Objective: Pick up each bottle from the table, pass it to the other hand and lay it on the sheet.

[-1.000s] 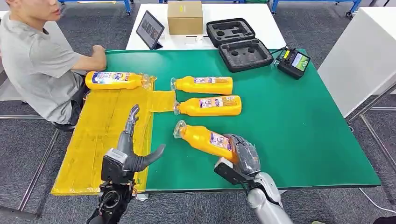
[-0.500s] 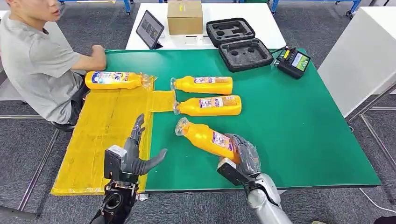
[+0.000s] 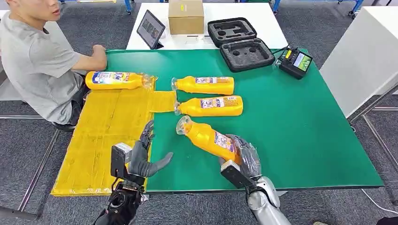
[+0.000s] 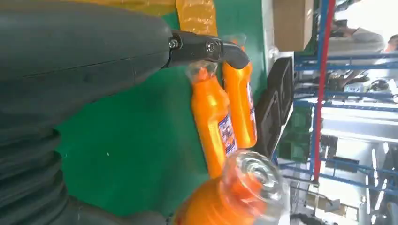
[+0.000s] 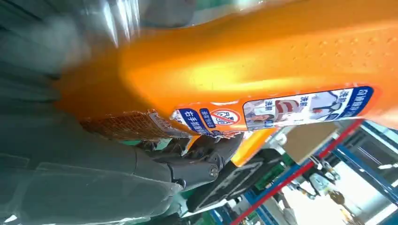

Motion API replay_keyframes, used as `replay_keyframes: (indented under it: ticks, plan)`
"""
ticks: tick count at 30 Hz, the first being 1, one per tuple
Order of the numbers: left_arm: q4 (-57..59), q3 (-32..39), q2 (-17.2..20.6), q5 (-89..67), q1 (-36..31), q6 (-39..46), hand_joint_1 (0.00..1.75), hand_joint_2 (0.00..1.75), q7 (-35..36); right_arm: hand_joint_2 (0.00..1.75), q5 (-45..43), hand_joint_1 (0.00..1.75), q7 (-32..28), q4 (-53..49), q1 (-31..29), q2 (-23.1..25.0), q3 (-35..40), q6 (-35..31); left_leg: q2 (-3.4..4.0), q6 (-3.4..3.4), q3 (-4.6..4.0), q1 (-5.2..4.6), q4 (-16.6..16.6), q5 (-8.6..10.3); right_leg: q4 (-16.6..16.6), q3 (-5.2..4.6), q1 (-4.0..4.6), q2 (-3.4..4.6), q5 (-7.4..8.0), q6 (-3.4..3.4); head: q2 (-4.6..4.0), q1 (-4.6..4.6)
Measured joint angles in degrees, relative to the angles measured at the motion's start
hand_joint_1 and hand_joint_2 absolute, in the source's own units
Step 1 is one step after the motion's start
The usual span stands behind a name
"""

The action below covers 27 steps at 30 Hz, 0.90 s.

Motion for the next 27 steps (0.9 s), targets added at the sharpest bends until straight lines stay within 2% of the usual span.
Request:
replay_keyframes:
  ticks: [17, 27]
  plan:
    - [5.1, -2.4, -1.0, 2.4, -2.0, -5.4, 0.00, 1.75, -1.4, 1.75, -4.4, 1.75, -1.9, -5.9, 1.9, 0.6, 5.4, 1.9, 0.00, 0.00, -0.10, 0.00, 0.0, 0.00, 0.0, -0.10, 0.00, 0.00, 0.00, 0.00, 0.00, -0.02]
    - [4.6, -4.3, -1.7, 5.9, -2.7, -8.4, 0.00, 1.75, -2.3, 1.75, -6.0, 1.75, -1.4, -6.0, 0.5, 1.3, 7.1, 3.1, -0.01, 0.00, -0.14, -0.01, 0.0, 0.00, 0.0, -0.10, 0.00, -0.01, 0.00, 0.01, 0.00, -0.02]
